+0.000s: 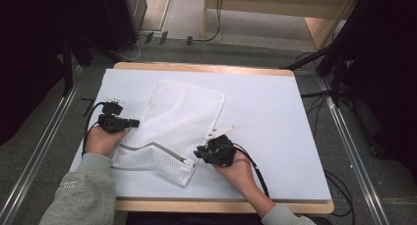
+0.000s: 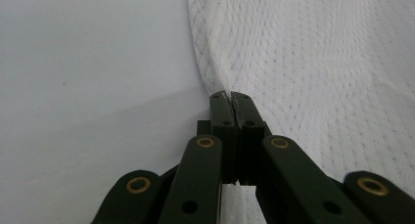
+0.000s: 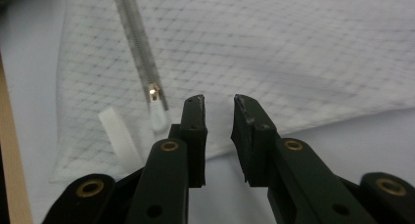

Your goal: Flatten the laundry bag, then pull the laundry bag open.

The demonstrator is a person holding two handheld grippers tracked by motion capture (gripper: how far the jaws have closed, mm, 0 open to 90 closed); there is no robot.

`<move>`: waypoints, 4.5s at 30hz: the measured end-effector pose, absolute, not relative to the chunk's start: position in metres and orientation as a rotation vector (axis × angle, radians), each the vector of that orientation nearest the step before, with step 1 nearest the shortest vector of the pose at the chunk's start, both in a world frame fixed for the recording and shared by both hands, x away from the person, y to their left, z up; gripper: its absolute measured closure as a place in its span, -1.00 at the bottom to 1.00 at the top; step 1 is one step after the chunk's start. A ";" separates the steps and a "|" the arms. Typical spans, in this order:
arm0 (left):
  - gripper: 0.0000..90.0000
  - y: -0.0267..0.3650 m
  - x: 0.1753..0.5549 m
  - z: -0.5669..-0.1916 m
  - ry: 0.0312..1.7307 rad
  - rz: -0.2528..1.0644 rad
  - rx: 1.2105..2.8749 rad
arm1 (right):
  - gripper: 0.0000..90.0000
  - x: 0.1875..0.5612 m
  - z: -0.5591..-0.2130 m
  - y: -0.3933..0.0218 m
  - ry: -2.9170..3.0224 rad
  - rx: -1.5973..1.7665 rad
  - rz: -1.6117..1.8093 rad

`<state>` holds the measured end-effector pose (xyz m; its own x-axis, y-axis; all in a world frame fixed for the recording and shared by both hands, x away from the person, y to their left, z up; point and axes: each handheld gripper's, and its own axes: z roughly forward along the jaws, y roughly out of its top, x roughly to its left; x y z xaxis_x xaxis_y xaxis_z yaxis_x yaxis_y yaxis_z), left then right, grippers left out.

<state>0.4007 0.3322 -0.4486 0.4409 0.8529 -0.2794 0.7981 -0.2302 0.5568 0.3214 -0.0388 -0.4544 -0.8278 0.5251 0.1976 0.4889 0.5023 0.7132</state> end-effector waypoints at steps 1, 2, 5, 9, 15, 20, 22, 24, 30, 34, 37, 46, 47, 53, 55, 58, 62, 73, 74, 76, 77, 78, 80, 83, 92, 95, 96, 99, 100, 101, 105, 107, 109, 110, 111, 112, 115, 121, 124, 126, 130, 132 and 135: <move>1.00 0.332 0.401 -0.449 1.380 0.111 2.051 | 0.68 0.319 -0.455 -0.036 2.696 0.896 1.244; 1.00 0.333 0.400 -0.449 1.383 0.108 2.046 | 0.66 0.318 -0.457 -0.034 2.702 0.890 1.239; 1.00 0.334 0.401 -0.450 1.380 0.098 2.040 | 0.62 0.315 -0.461 -0.030 2.718 0.878 1.217; 1.00 0.335 0.401 -0.450 1.384 0.098 2.034 | 0.60 0.311 -0.460 -0.025 2.724 0.855 1.258; 1.00 0.334 0.401 -0.450 1.385 0.101 2.035 | 0.52 0.306 -0.465 -0.010 2.756 0.813 1.261; 1.00 0.335 0.401 -0.450 1.382 0.095 2.030 | 0.82 0.302 -0.468 -0.003 2.739 0.772 1.202; 1.00 0.335 0.402 -0.450 1.384 0.093 2.028 | 0.84 0.301 -0.468 -0.002 2.745 0.785 1.198; 1.00 0.335 0.402 -0.450 1.383 0.087 2.026 | 0.84 0.302 -0.467 -0.003 2.758 0.795 1.189; 1.00 0.335 0.401 -0.449 1.379 0.060 2.020 | 0.85 0.307 -0.464 -0.014 2.794 0.798 1.152; 1.00 0.330 0.399 -0.448 1.366 0.018 1.987 | 0.85 0.312 -0.462 -0.031 2.806 0.817 1.108; 1.00 0.322 0.393 -0.447 1.342 0.008 2.005 | 0.85 0.317 -0.460 -0.046 2.808 0.848 1.080; 0.95 0.300 0.377 -0.447 1.271 -0.040 2.060 | 0.85 0.318 -0.453 -0.097 2.778 0.931 1.041; 0.89 0.300 0.376 -0.446 1.268 -0.038 2.056 | 0.85 0.316 -0.452 -0.102 2.774 0.930 1.036; 0.73 0.306 0.379 -0.436 1.274 0.026 1.984 | 1.00 0.313 -0.454 -0.124 2.775 0.958 1.014; 0.71 0.304 0.384 -0.435 1.282 0.055 1.987 | 1.00 0.312 -0.454 -0.127 2.780 0.973 1.004; 0.68 0.298 0.393 -0.435 1.276 0.068 1.977 | 1.00 0.312 -0.455 -0.131 2.774 0.990 1.018; 0.71 0.289 0.408 -0.433 1.253 0.103 1.987 | 0.96 0.319 -0.452 -0.133 2.699 1.033 1.100; 0.77 0.285 0.440 -0.457 1.308 0.091 1.977 | 0.47 0.366 -0.461 -0.121 2.516 1.133 1.131; 0.77 0.286 0.440 -0.456 1.312 0.114 1.977 | 0.44 0.371 -0.462 -0.119 2.507 1.141 1.116; 0.77 0.289 0.441 -0.457 1.317 0.116 1.972 | 0.36 0.380 -0.466 -0.116 2.485 1.166 1.088; 0.76 0.290 0.441 -0.457 1.326 0.119 1.972 | 0.35 0.383 -0.468 -0.115 2.475 1.171 1.076; 0.74 0.291 0.441 -0.457 1.330 0.120 1.980 | 0.32 0.385 -0.469 -0.113 2.466 1.181 1.069; 0.74 0.292 0.441 -0.458 1.332 0.109 1.970 | 0.36 0.388 -0.471 -0.111 2.455 1.191 1.068; 0.74 0.291 0.441 -0.458 1.330 0.112 1.971 | 0.60 0.388 -0.471 -0.105 2.431 1.166 1.017; 0.75 0.286 0.443 -0.459 1.320 0.127 1.963 | 1.00 0.390 -0.468 -0.108 2.466 1.206 1.007; 0.75 0.284 0.445 -0.459 1.318 0.120 1.969 | 1.00 0.385 -0.468 -0.115 2.463 1.238 1.012; 0.74 0.282 0.446 -0.459 1.310 0.117 1.978 | 1.00 0.382 -0.468 -0.117 2.463 1.251 1.012; 0.74 0.278 0.449 -0.459 1.298 0.106 1.980 | 0.99 0.373 -0.469 -0.123 2.459 1.250 1.024; 0.74 0.276 0.451 -0.459 1.295 0.102 1.977 | 0.99 0.369 -0.469 -0.125 2.456 1.260 1.025; 0.73 0.275 0.452 -0.459 1.292 0.098 1.978 | 0.98 0.367 -0.470 -0.126 2.458 1.250 1.029; 0.73 0.271 0.454 -0.459 1.273 0.102 1.997 | 0.96 0.365 -0.471 -0.128 2.452 1.240 1.045; 0.70 0.271 0.454 -0.458 1.270 0.100 2.007 | 0.90 0.366 -0.472 -0.129 2.454 1.240 1.061; 0.64 0.272 0.453 -0.455 1.270 0.094 2.015 | 0.83 0.365 -0.471 -0.131 2.460 1.249 1.075; 0.60 0.273 0.452 -0.452 1.263 0.086 2.012 | 0.80 0.365 -0.470 -0.132 2.462 1.240 1.084; 0.55 0.273 0.450 -0.450 1.255 0.083 2.009 | 0.78 0.364 -0.469 -0.133 2.460 1.236 1.092; 0.51 0.273 0.448 -0.447 1.249 0.081 2.011 | 0.74 0.364 -0.467 -0.134 2.454 1.238 1.109; 0.38 0.270 0.442 -0.439 1.228 0.049 2.030 | 0.61 0.361 -0.461 -0.139 2.456 1.244 1.190; 0.18 0.261 0.422 -0.428 1.169 0.036 2.070 | 0.50 0.348 -0.454 -0.145 2.480 1.218 1.230; 0.12 0.257 0.413 -0.423 1.150 0.030 2.063 | 0.49 0.342 -0.452 -0.148 2.485 1.212 1.248; 0.10 0.255 0.408 -0.421 1.138 0.028 2.065 | 0.48 0.338 -0.452 -0.149 2.502 1.214 1.254; 0.04 0.251 0.398 -0.418 1.120 0.021 2.069 | 0.47 0.330 -0.451 -0.150 2.522 1.179 1.254; 0.01 0.249 0.393 -0.417 1.112 0.022 2.072 | 0.47 0.326 -0.451 -0.150 2.525 1.170 1.262; -0.02 0.246 0.385 -0.416 1.094 0.027 2.075 | 0.51 0.321 -0.451 -0.150 2.543 1.166 1.260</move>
<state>0.3851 0.2456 -0.4156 0.6303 0.7093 -0.3155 0.6928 -0.3304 0.6410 0.3207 -0.1504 -0.4511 -0.7090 0.6591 0.2507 0.5987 0.3747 0.7079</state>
